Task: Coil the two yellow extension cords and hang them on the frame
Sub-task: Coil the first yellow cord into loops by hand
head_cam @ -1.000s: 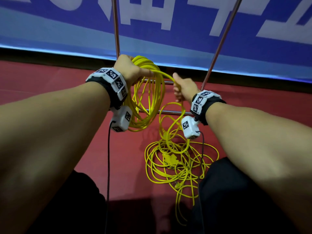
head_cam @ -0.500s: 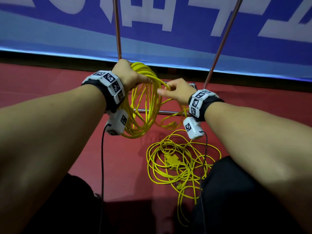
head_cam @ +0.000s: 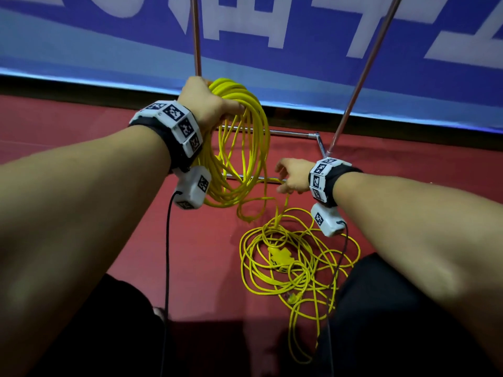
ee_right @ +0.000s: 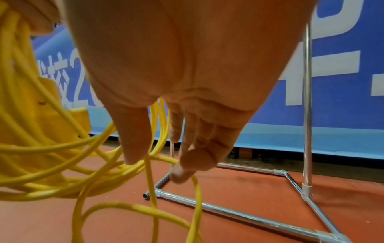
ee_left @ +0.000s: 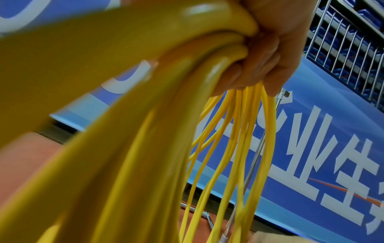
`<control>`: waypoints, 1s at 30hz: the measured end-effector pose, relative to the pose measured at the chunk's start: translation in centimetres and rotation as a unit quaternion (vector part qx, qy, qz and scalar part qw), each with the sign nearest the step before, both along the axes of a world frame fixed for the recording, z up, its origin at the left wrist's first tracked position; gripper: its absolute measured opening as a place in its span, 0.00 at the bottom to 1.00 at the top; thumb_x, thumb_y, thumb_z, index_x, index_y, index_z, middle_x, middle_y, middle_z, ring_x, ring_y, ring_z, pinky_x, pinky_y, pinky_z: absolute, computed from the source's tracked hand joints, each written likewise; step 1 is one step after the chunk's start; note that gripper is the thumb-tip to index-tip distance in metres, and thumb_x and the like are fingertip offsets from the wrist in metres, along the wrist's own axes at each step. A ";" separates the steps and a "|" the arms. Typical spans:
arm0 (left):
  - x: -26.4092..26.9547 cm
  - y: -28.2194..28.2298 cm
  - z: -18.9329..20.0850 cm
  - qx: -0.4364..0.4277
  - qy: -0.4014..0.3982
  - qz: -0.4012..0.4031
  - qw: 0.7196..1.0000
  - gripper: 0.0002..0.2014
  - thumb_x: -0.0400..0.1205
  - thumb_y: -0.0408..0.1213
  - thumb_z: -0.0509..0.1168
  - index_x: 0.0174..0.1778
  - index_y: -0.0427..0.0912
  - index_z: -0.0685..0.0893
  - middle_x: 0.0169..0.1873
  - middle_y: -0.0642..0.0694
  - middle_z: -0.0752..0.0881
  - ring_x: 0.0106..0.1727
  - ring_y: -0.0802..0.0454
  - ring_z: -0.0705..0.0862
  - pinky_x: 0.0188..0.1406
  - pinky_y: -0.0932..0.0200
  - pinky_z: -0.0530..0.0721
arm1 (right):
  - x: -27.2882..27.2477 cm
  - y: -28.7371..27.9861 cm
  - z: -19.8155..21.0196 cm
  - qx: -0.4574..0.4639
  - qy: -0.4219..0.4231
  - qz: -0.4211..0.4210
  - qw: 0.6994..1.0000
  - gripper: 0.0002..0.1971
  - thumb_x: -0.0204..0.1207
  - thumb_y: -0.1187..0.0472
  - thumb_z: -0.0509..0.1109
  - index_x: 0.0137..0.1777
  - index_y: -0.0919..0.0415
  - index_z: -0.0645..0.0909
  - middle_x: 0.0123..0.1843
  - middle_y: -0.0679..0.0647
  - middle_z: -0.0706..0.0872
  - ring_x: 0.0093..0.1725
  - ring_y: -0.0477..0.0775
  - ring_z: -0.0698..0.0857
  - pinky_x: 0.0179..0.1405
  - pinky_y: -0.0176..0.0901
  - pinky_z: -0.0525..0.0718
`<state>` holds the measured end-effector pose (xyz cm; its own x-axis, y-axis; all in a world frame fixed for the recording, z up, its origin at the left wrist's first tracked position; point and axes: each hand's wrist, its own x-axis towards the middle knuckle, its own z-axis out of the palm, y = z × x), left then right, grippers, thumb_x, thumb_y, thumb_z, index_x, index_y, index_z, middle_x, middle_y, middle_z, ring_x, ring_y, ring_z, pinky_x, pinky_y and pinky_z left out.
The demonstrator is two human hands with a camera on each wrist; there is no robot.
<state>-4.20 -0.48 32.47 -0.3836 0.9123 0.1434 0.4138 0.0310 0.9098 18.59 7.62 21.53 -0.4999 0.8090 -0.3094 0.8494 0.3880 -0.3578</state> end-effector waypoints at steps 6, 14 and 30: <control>0.1 -0.7 0.3 0.016 -0.020 -0.021 0.999 0.14 0.65 0.40 0.83 0.36 0.38 0.86 0.24 0.44 0.83 0.17 0.55 0.76 0.19 0.64 0.71 | -1.9 -0.4 -0.6 0.082 -0.120 0.053 0.988 0.33 0.75 0.56 0.77 0.80 0.56 0.71 0.64 0.60 0.87 0.59 0.63 0.86 0.56 0.50 0.85; -1.2 -0.7 0.2 0.015 -0.025 0.003 1.000 0.14 0.67 0.42 0.81 0.33 0.40 0.84 0.20 0.49 0.82 0.16 0.55 0.75 0.19 0.64 0.72 | -1.9 -0.1 -0.5 0.046 -0.096 0.060 0.993 0.16 0.82 0.50 0.70 0.42 0.63 0.84 0.32 0.55 0.84 0.32 0.57 0.83 0.36 0.45 0.82; -2.9 0.1 -1.9 -0.043 0.038 0.082 0.995 0.20 0.66 0.49 0.82 0.36 0.41 0.80 0.29 0.40 0.79 0.29 0.47 0.74 0.30 0.52 0.74 | -0.7 2.2 2.4 0.044 0.310 -0.274 0.909 0.14 0.87 0.63 0.62 0.39 0.66 0.76 0.30 0.60 0.81 0.18 0.51 0.78 0.19 0.42 0.82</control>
